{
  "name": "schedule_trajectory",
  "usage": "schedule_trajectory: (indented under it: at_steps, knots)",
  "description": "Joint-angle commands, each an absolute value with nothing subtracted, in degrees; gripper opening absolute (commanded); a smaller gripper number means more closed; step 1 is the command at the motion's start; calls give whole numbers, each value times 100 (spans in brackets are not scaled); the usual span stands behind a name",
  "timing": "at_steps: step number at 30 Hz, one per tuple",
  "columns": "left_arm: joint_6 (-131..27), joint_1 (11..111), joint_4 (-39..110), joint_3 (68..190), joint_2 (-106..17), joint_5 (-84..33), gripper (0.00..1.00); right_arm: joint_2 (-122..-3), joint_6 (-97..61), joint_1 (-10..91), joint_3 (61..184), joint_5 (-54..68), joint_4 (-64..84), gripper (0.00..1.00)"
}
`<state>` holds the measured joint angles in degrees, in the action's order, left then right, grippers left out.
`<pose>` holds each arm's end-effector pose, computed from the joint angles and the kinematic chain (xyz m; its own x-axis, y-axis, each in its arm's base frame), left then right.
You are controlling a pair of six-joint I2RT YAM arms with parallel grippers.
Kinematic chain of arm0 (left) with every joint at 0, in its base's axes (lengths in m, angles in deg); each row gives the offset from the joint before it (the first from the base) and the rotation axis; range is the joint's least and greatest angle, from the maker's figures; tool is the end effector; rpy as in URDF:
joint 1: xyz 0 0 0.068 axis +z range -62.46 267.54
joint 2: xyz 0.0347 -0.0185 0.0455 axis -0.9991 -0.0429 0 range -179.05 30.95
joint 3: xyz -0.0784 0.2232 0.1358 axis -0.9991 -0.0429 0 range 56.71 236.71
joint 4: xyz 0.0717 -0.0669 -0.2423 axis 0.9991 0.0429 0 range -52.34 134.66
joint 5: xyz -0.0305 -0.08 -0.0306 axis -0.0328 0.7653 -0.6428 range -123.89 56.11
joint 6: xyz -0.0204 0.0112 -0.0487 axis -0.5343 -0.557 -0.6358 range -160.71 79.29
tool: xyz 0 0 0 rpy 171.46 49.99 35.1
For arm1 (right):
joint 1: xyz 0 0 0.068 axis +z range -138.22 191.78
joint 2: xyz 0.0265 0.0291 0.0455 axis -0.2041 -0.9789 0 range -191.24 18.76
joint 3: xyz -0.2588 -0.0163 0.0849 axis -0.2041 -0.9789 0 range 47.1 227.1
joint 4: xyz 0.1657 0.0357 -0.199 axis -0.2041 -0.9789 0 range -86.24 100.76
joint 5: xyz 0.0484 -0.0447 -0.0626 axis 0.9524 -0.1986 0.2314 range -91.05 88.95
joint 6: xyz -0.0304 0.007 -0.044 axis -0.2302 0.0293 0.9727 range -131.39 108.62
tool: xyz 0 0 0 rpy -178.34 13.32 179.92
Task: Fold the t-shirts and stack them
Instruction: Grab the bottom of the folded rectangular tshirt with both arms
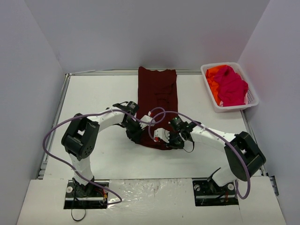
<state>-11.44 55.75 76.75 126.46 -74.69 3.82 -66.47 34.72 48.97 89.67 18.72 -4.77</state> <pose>0.2871 -0.2036 0.1740 -0.4464 0.7317 -0.5150 0.8825 0.2649 -0.3887 0.2121 0.1761 0.1634 0.0428 -0.8187 -0.5726 -0.9807 0.0749 -0.1805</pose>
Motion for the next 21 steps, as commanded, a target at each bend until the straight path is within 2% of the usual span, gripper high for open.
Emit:
schedule_trajectory:
  at_steps: [1,10,21]
  knots:
    - [-1110,5599,7879,12799,-7136,495,2,-6299,3414,4895,9175,1855,-1304,0]
    - [-152,5599,8529,12614,-6389,1225,2,-5955,3493,4860,9895,2372,-2429,0]
    - [1219,5599,10173,12649,-6019,1840,2,-5771,3879,4834,10335,2804,-3361,0]
